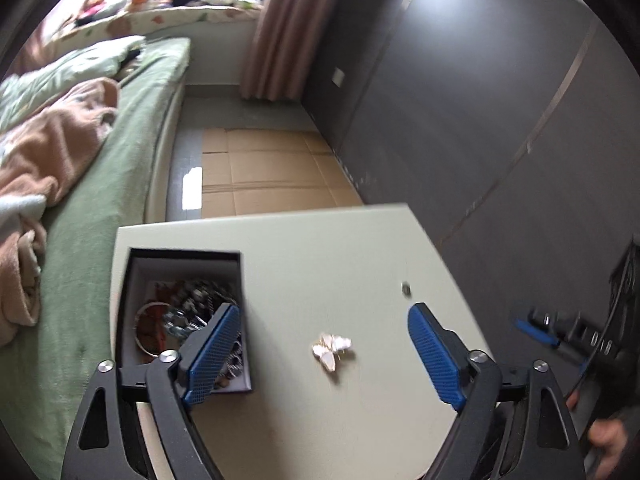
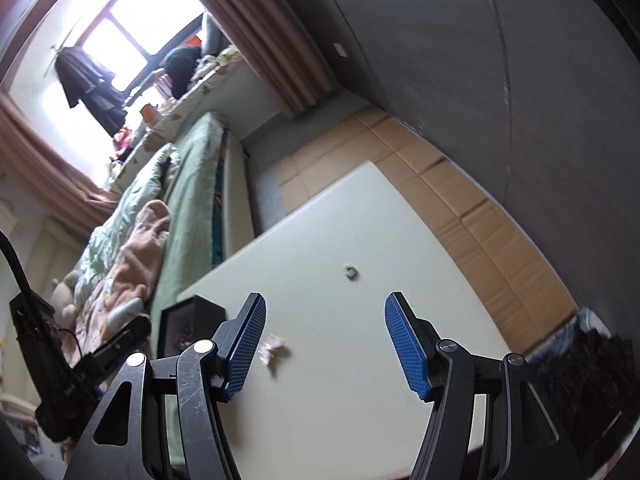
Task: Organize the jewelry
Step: 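Move the left gripper to the butterfly pendant and close on it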
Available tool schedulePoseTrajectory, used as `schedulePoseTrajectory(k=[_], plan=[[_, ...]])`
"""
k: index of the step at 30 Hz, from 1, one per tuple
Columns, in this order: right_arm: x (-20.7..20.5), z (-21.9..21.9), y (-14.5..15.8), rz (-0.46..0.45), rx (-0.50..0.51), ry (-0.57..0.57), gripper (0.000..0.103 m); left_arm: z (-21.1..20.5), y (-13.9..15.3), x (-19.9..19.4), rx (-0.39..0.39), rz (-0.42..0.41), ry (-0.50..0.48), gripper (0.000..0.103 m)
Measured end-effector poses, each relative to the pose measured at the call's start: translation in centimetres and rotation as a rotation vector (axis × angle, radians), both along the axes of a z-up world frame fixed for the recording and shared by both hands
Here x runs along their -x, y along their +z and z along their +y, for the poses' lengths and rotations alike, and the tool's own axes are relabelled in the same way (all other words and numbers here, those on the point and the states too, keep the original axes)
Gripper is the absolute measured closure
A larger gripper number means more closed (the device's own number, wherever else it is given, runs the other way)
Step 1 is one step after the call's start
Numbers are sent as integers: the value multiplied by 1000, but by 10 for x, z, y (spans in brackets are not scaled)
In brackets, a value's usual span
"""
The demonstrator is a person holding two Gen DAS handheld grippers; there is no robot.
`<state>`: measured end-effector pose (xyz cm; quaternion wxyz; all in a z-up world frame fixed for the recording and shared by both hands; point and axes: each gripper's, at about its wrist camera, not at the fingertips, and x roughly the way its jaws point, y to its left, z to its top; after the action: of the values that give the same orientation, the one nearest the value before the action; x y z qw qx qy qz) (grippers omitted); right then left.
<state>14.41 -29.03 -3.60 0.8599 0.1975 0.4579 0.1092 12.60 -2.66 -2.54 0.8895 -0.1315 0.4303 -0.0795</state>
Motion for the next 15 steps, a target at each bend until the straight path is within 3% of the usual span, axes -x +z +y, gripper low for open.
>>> schedulePoseTrajectory(k=[6,15], plan=[[0,-13,-7,32,-19,-14,40,-31,-21,0,-74,54,-76,28],[-7,-9,-28,118,51,51,40,-59,-59,-15,-173,153,-114,40]])
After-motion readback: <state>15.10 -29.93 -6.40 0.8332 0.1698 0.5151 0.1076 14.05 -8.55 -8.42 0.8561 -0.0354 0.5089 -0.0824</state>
